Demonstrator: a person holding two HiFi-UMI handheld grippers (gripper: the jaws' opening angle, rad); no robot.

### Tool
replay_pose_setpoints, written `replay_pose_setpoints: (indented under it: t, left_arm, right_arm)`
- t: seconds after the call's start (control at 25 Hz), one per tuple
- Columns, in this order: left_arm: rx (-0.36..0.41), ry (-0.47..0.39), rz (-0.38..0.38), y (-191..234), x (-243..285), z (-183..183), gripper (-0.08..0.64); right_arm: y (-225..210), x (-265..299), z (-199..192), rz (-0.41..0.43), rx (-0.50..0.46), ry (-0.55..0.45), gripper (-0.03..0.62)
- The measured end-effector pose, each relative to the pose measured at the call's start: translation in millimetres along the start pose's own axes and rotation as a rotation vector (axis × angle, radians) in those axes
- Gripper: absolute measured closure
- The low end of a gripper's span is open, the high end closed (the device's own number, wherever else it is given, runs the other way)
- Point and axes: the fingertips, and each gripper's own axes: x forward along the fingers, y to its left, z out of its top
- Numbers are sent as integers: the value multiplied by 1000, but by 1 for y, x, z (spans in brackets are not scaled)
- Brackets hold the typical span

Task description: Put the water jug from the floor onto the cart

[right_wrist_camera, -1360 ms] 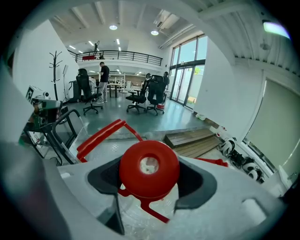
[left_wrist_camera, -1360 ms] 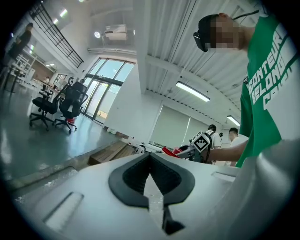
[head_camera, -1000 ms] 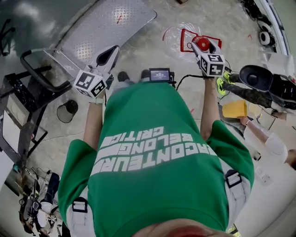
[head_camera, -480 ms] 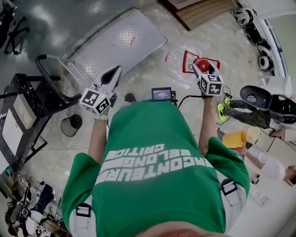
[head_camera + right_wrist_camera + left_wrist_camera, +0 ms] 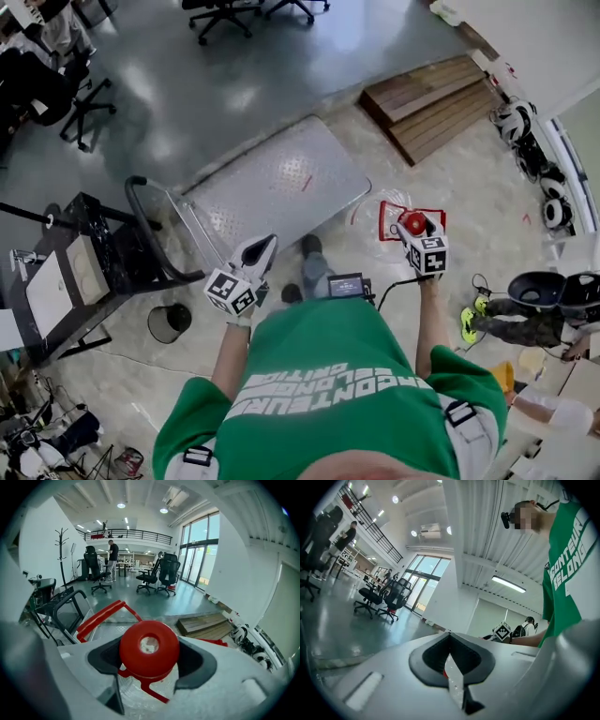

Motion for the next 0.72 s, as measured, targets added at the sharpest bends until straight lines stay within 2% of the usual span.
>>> replay_pose_setpoints:
  t: [0.24,0.48,0.72]
  left_arm:
    - [5,13,46,24,22,4,548]
    - [30,20,67,48,60,21,548]
    - [35,11,120,69,86,31,547]
  right_arm:
    - [1,50,25,66,-33,4,290]
    - [-1,103,67,141,-71,-17,290]
    - [0,151,106,208,-139,-28,290]
